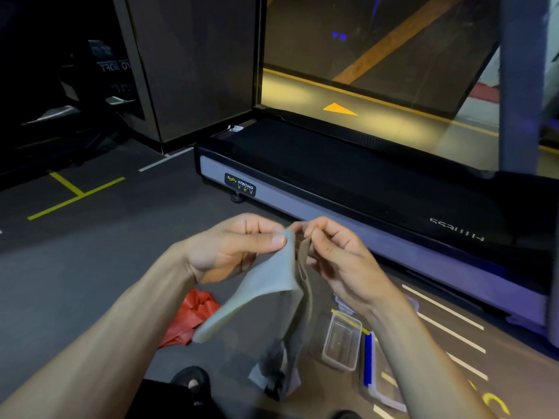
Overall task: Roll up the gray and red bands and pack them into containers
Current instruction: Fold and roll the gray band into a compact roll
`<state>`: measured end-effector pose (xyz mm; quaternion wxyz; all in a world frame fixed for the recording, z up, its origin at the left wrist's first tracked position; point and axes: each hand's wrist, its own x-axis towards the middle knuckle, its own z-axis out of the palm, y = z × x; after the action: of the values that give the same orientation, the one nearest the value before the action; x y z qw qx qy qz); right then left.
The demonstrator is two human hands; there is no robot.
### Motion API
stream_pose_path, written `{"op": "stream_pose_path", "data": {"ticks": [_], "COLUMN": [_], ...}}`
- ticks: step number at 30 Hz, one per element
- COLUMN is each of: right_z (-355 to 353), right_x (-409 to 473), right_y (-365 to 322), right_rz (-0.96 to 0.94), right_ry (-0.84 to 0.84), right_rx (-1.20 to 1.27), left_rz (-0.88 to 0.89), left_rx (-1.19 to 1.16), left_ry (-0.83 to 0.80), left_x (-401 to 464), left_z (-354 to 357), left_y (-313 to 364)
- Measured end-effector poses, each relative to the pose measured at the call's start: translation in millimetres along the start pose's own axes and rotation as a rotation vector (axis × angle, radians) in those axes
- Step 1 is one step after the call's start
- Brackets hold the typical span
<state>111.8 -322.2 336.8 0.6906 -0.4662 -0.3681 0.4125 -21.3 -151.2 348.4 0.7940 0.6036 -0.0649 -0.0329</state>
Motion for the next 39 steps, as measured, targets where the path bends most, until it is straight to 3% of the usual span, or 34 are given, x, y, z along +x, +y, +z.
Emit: {"op": "stream_pose_path", "data": {"ticks": [4,10,16,20,27,39], "right_z": [12.5,12.3,2.4,-7.3,-23.7,-29.3], "right_x": [1.7,4.4,2.9,2.2,-1.2,-5.7], "right_y": [-1.1,5.9,-0.7,-3.3,-23.6,-24.0], "right_rz": [-0.027,-0.062,-0.078,-0.06,-0.168,-0.188], "right_ry": [-0.066,-0.029,-0.077,-0.096,0.063,0.097], "right_rx": [0.122,-0.293,-0.601,-0.762,-0.561,-0.503], "left_rz": [-0.058,-0.035,-0.14,-0.212,-0.262,-0.19], "left_rx": [0.183,0.356,0.52,0.594,0.636,0.609], "left_ry": [0.014,0.072,0.12,0.067,0.076,0.181], "left_x": [3.0,1.6,0.6,1.3,-1.2,6.7], "left_z": [-1.0,-6.0,-2.0,-3.3,-11.6,-8.6], "left_y": [-3.2,-8.4,0.0,-1.4,-6.4,-12.7]}}
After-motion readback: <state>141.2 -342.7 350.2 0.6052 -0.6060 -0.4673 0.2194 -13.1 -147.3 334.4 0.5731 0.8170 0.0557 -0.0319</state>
